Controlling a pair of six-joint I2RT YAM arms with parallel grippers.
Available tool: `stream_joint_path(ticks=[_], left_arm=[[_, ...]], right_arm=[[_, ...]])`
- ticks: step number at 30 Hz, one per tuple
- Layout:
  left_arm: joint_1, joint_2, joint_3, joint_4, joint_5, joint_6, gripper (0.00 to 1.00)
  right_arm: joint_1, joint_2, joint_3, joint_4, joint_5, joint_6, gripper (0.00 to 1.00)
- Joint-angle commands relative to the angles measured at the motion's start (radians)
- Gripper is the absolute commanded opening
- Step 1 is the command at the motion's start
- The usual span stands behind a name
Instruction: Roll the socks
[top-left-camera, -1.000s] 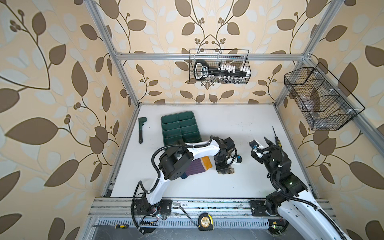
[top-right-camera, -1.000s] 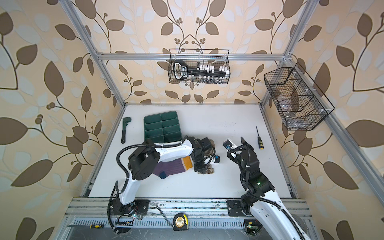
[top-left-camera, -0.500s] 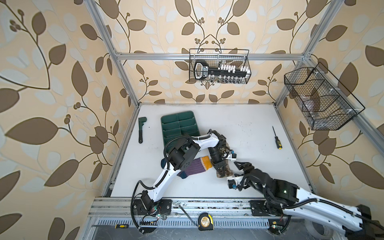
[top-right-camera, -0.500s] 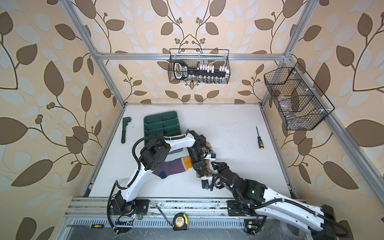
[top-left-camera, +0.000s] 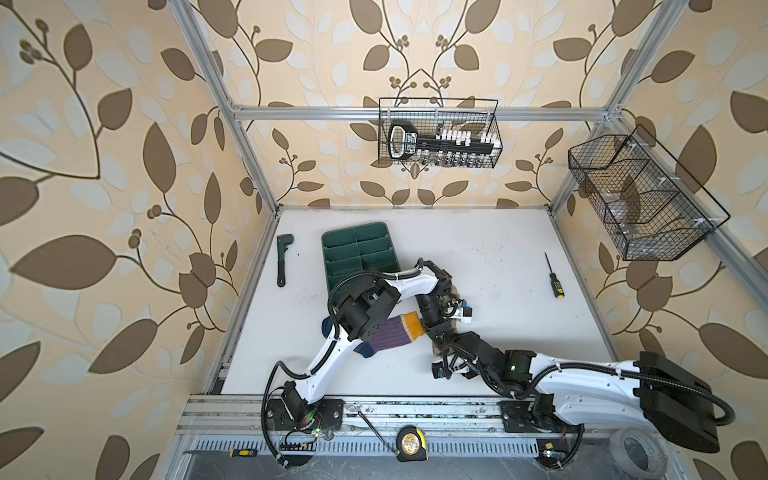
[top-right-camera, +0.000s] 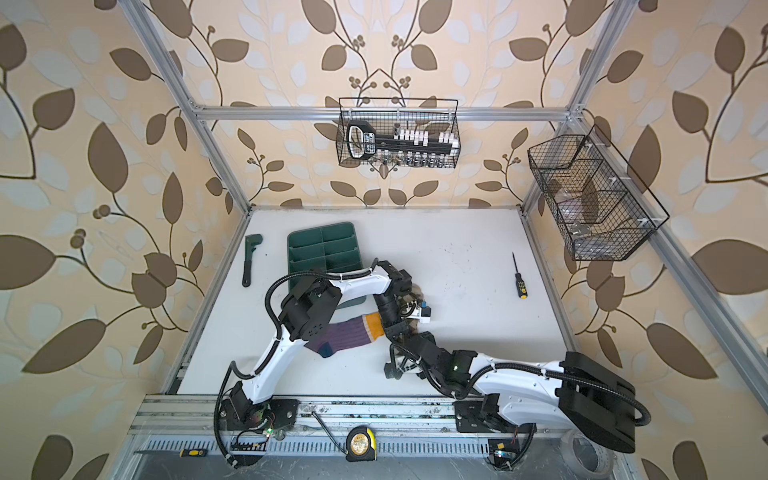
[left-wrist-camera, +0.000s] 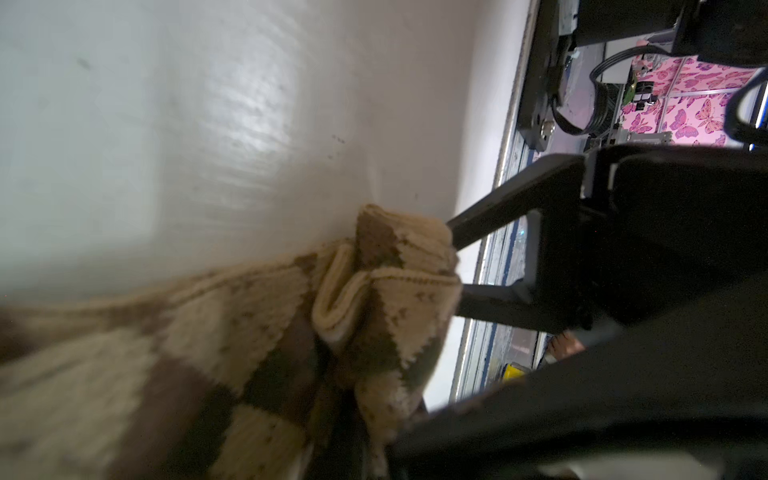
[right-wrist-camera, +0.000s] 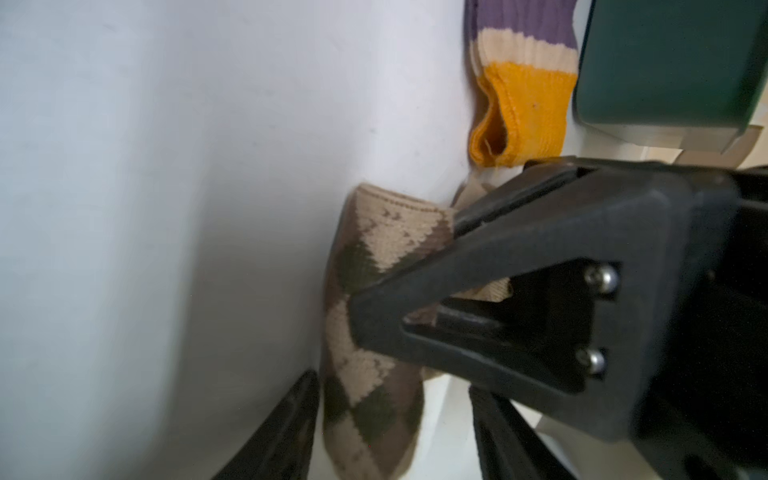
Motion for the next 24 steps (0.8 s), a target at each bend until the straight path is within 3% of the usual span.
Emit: stream_joint_path(ticks=[1,6,7,9,14,20,24], left_arm=[[-0.005,0.041,-0.034,0.023,-0.174,-0.006,0.01],[-0.007,-0.052,-0.071,0.082,-0.183,-0.033,0.13],[-0.005,-0.084,-0.087,0.106,-0.186,-0.041,0.16],[-0.005,-0.171,-0.117,0.170,-0.213,-0.068,0.24],[0.017,-0.427,-0.194,0.344,-0.354,-0.156,0.31],[0.042,-0.833,-0.415,0.548,-0.594,-0.191,0.26],[0.042,-1.156,-0.597,0.609,-0.589,-0.137,0.39]], right_arm=[[-0.014,0.072,0.006,0.021,-0.089,0.011,0.44],[-0.014,0.058,0.006,-0.062,-0.124,-0.007,0.03],[-0.018,0.046,0.005,-0.087,-0.138,-0.010,0.00],[-0.039,0.009,0.000,-0.142,-0.180,-0.003,0.00],[-0.108,-0.068,0.001,-0.240,-0.259,0.029,0.00],[-0.192,-0.096,0.036,-0.366,-0.366,0.059,0.00],[-0.221,-0.007,0.153,-0.538,-0.515,0.143,0.00]])
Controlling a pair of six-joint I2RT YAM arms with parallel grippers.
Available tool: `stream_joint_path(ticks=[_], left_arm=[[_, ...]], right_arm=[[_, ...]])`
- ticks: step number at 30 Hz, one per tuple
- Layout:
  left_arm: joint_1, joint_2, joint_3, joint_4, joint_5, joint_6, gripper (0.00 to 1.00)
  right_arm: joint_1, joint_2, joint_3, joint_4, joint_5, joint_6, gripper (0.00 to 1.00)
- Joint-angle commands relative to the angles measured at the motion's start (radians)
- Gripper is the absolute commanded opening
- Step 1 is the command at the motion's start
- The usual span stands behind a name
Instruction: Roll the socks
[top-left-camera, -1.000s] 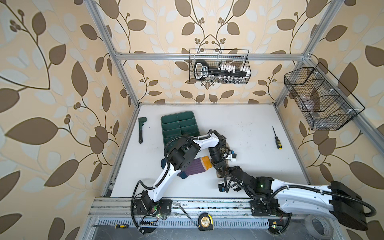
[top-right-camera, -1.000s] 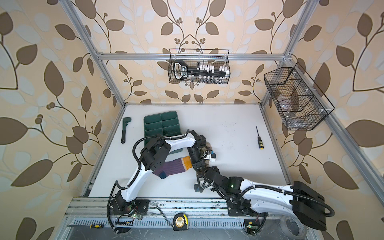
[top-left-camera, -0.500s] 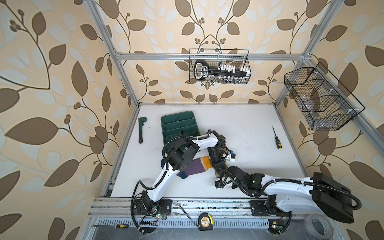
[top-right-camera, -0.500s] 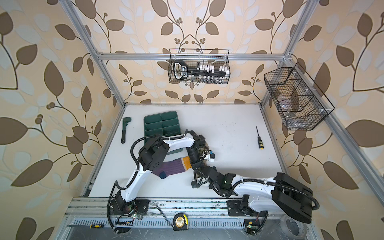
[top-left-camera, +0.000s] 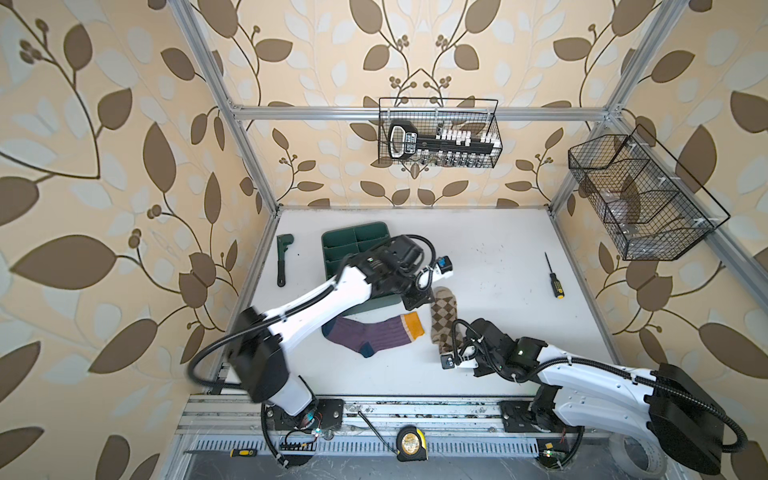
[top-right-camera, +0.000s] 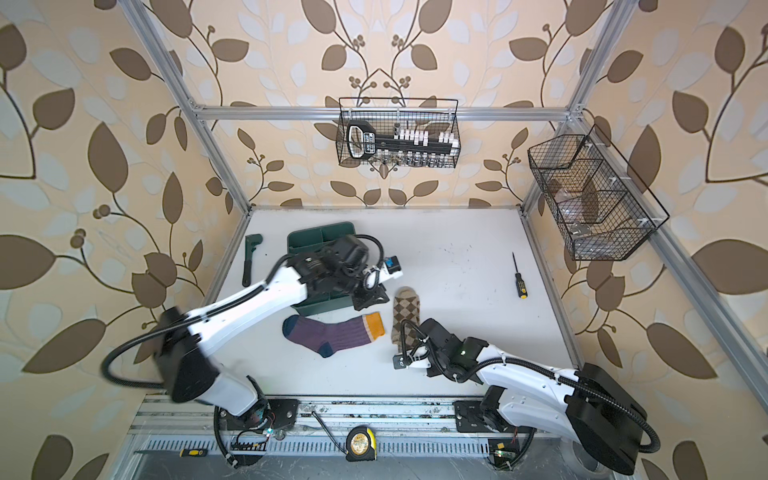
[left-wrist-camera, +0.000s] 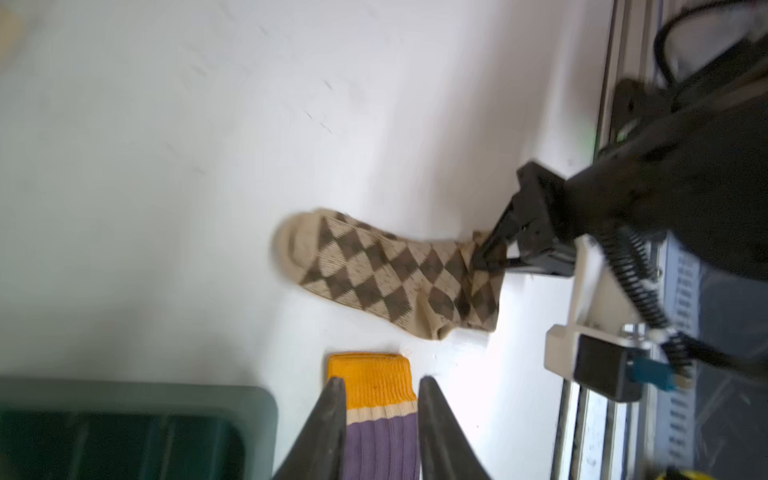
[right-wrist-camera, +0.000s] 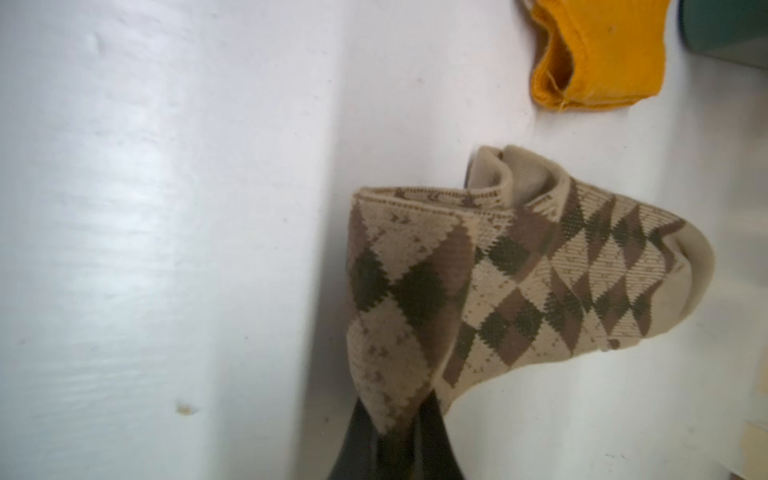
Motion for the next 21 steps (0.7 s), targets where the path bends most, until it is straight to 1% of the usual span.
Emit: stream_joint_path(ticks=[1,3,4,5,6,7,10,13,14,15,17,21], left_arm=[[-0.011,-0.237,-0.135,0.064,-0.024,0.050,0.42],[-0.018,-0.348,-0.194,0.038,0.027,0.094,0.46],[-0.032,-0.394,-0.221,0.024,0.025,0.109,0.46],[-0.059,-0.430,-0.245,0.005,-0.001,0.121,0.46],[-0.091,-0.456,-0.262,-0.011,-0.039,0.135,0.46],[-0.142,-0.476,-0.282,-0.019,-0.111,0.145,0.45],[-0.332,-0.483,-0.351,0.012,-0.360,0.176,0.45],[-0.507,-0.409,-0.431,0.106,-0.579,0.209,0.47],[-0.553,-0.366,-0.455,0.146,-0.643,0.225,0.48],[-0.582,-0.322,-0.470,0.179,-0.683,0.233,0.48],[-0.627,-0.213,-0.485,0.246,-0.742,0.228,0.49],[-0.650,-0.103,-0.483,0.298,-0.781,0.197,0.48]], right_arm=[[-0.009,0.098,0.096,-0.242,-0.194,0.089,0.00],[-0.012,0.180,0.165,-0.292,-0.254,0.125,0.00],[-0.015,0.213,0.194,-0.307,-0.279,0.134,0.00],[-0.019,0.251,0.222,-0.321,-0.305,0.140,0.00],[-0.025,0.287,0.248,-0.334,-0.324,0.144,0.00],[-0.031,0.321,0.273,-0.344,-0.341,0.148,0.00],[-0.054,0.417,0.342,-0.386,-0.378,0.140,0.00],[-0.083,0.514,0.415,-0.430,-0.422,0.132,0.00],[-0.094,0.550,0.444,-0.450,-0.444,0.129,0.00],[-0.109,0.595,0.472,-0.473,-0.468,0.115,0.00],[-0.138,0.676,0.527,-0.503,-0.497,0.117,0.00],[-0.171,0.755,0.584,-0.534,-0.554,0.105,0.00]])
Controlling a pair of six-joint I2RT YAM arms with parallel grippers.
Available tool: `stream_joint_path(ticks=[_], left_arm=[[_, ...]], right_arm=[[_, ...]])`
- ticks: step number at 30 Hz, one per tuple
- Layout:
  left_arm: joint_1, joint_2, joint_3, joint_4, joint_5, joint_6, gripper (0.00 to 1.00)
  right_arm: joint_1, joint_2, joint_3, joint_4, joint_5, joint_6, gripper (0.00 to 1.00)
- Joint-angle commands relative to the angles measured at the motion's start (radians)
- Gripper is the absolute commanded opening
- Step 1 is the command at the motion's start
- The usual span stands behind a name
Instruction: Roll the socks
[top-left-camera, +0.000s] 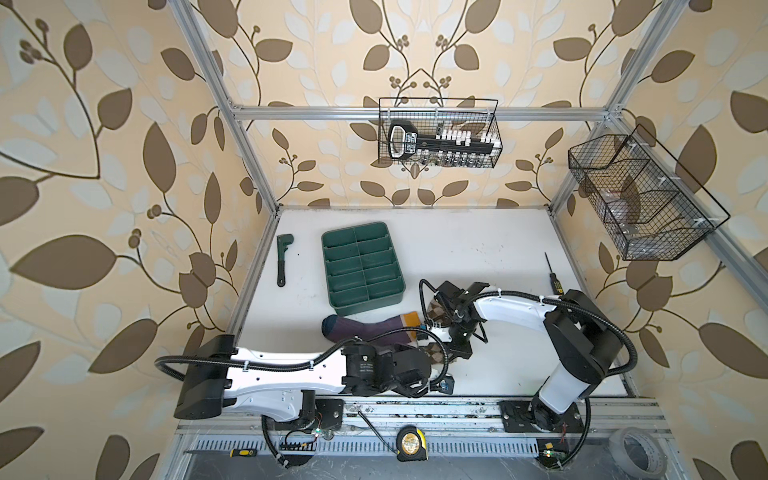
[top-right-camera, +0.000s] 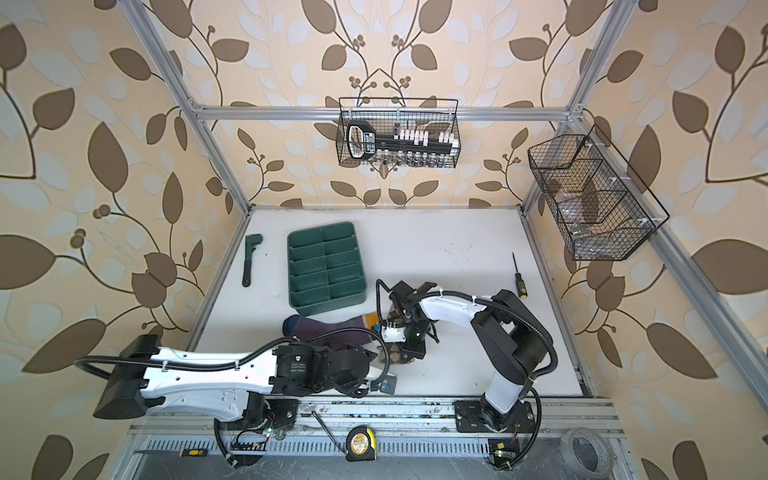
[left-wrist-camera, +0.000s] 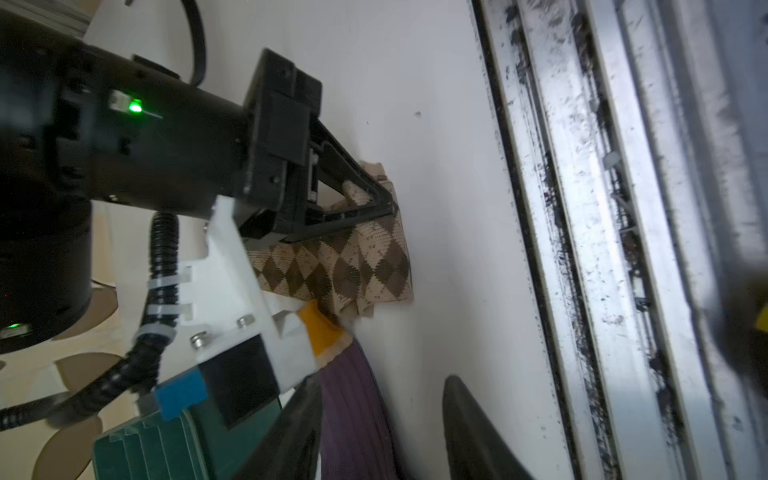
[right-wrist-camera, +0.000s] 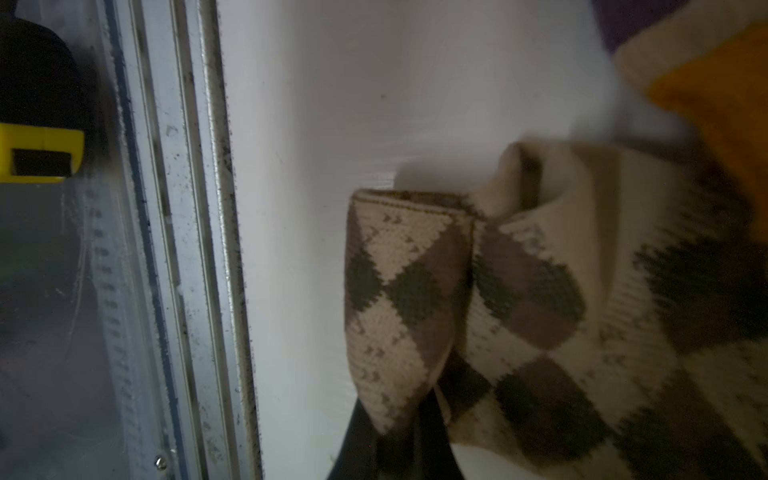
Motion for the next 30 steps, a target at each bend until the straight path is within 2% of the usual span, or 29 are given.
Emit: stream_joint_path(ticks=[1,2,3,5,9,15,17,19,21,23,27,30], left_arm=[[-0.022,0.101,0.008,0.158,-0.150,-0.023,0.48],[-0.022,0.138,0.000,0.194,-0.154,-0.033,0.48],[-0.021,0.207,-0.037,0.308,-0.181,-0.045,0.48],[-0.022,0.270,-0.051,0.387,-0.185,-0.045,0.49],[-0.020,0.364,-0.027,0.406,-0.144,-0.057,0.49],[0.016,0.443,-0.049,0.463,-0.146,-0.103,0.47],[0.032,0.455,-0.050,0.467,-0.138,-0.116,0.40],[0.041,0.469,-0.048,0.463,-0.130,-0.120,0.28],[0.044,0.486,-0.041,0.447,-0.122,-0.125,0.10],[0.048,0.497,-0.035,0.438,-0.117,-0.131,0.00],[0.069,0.508,-0.007,0.391,-0.058,-0.150,0.00],[0.110,0.506,0.008,0.382,0.020,-0.165,0.00]], right_arm=[[-0.030,0.125,0.034,-0.062,-0.070,-0.025,0.00],[-0.034,0.137,0.040,-0.065,-0.076,-0.027,0.00],[-0.040,0.157,0.043,-0.064,-0.074,-0.032,0.00],[-0.046,0.179,0.040,-0.058,-0.086,-0.032,0.00],[-0.055,0.201,0.038,-0.045,-0.110,-0.029,0.00],[-0.062,0.193,0.028,-0.030,-0.112,-0.024,0.00],[-0.062,0.191,0.027,-0.028,-0.112,-0.023,0.00],[-0.064,0.187,0.024,-0.022,-0.111,-0.016,0.01],[-0.068,0.176,0.018,-0.009,-0.110,-0.004,0.05],[-0.071,0.159,0.009,0.011,-0.109,0.019,0.11],[-0.116,0.071,-0.023,0.057,-0.136,0.067,0.28],[-0.165,-0.060,-0.078,0.095,-0.138,0.089,0.46]])
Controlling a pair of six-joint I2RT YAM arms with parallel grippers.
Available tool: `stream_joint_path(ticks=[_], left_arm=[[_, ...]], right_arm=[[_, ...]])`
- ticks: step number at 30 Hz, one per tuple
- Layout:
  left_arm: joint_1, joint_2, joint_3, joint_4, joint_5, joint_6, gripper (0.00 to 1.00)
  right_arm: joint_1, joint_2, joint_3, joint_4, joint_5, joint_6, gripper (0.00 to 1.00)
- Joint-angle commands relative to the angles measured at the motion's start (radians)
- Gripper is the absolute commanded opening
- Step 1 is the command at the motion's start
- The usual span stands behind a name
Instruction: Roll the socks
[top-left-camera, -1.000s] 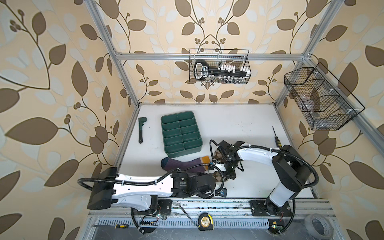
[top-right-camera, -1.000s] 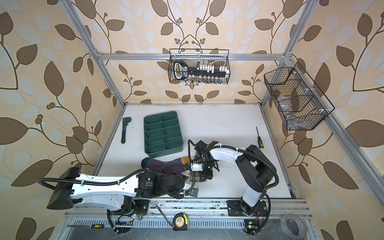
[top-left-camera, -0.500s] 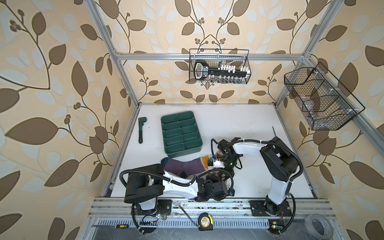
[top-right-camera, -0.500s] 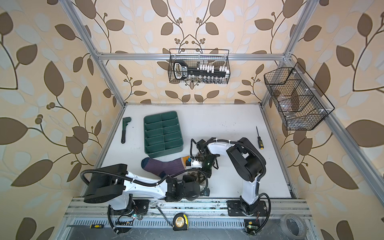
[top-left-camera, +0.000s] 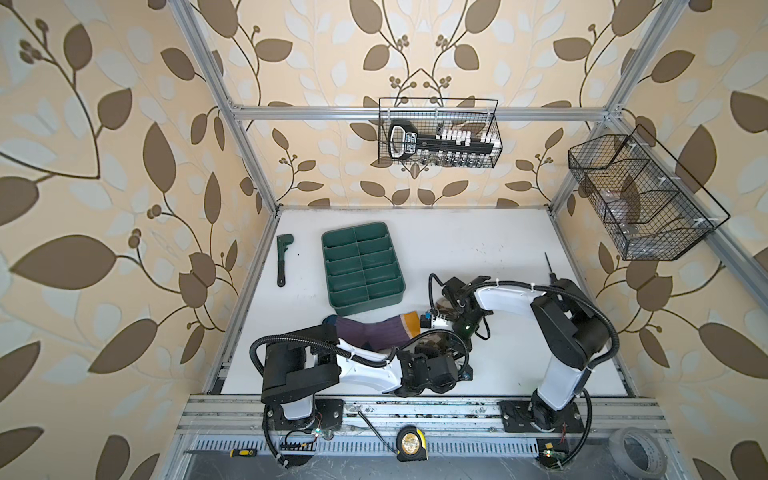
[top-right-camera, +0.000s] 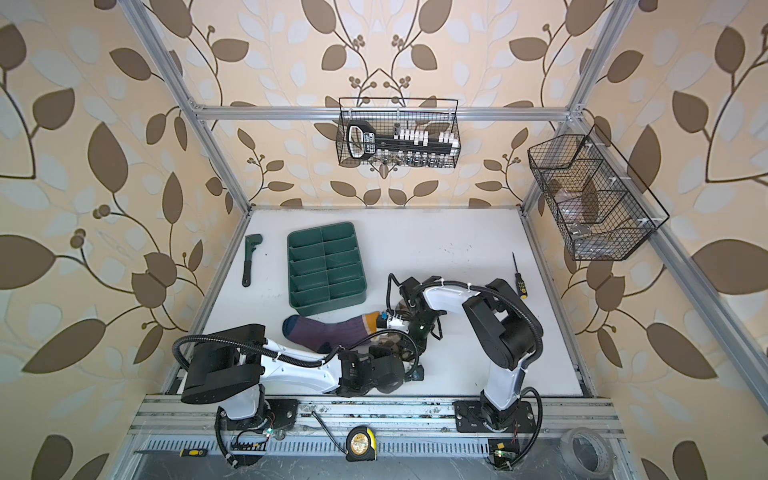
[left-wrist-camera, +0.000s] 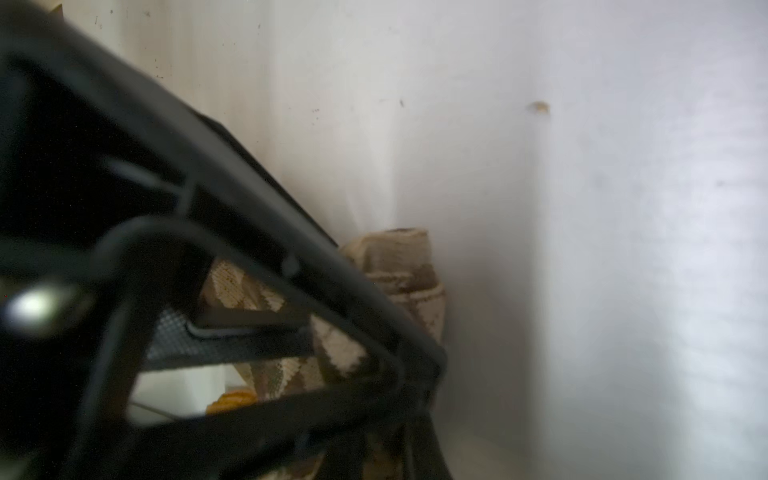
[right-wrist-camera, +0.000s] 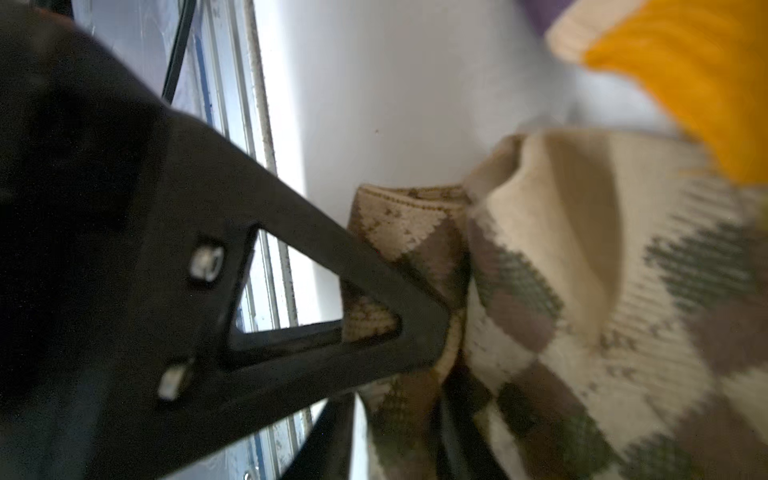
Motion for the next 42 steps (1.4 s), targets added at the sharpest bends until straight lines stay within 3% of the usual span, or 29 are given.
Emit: stream_joint_path(ticks=[1,7,12,18,22,23,28,32,37,39,42], left_arm=[[0.061,0.040,0.011,-0.077,0.157,-0.042,0.00],[0.151,0.077,0.116,-0.216,0.374,-0.040,0.00],[0.220,0.117,0.224,-0.372,0.547,-0.050,0.00],[0.317,0.203,0.368,-0.562,0.755,-0.047,0.00],[0.402,0.307,0.486,-0.689,0.923,-0.045,0.00],[0.421,0.337,0.518,-0.728,0.970,-0.034,0.00],[0.495,0.491,0.701,-0.941,1.124,0.027,0.00],[0.538,0.599,0.835,-1.085,1.175,0.077,0.00],[0.560,0.637,0.883,-1.120,1.179,0.097,0.00],[0.565,0.645,0.892,-1.123,1.179,0.102,0.00],[0.569,0.653,0.901,-1.124,1.179,0.102,0.00]], right_arm=[[-0.050,-0.130,-0.072,0.102,0.062,0.029,0.48],[-0.203,-0.452,-0.190,0.279,0.182,0.141,0.55],[-0.370,-0.619,-0.263,0.521,0.471,0.336,0.59],[-0.476,-0.818,-0.307,0.687,0.869,0.491,0.57],[-0.481,-1.066,-0.368,0.750,0.966,0.475,0.56],[-0.466,-1.134,-0.382,0.738,0.952,0.459,0.56],[-0.387,-1.435,-0.447,0.563,0.569,0.272,0.45],[-0.257,-1.561,-0.519,0.392,0.496,0.007,0.46],[0.050,-1.459,-0.550,0.291,0.645,-0.226,0.47],[0.227,-1.319,-0.545,0.291,0.815,-0.278,0.47],[0.412,-1.079,-0.537,0.344,1.039,-0.369,0.47]])
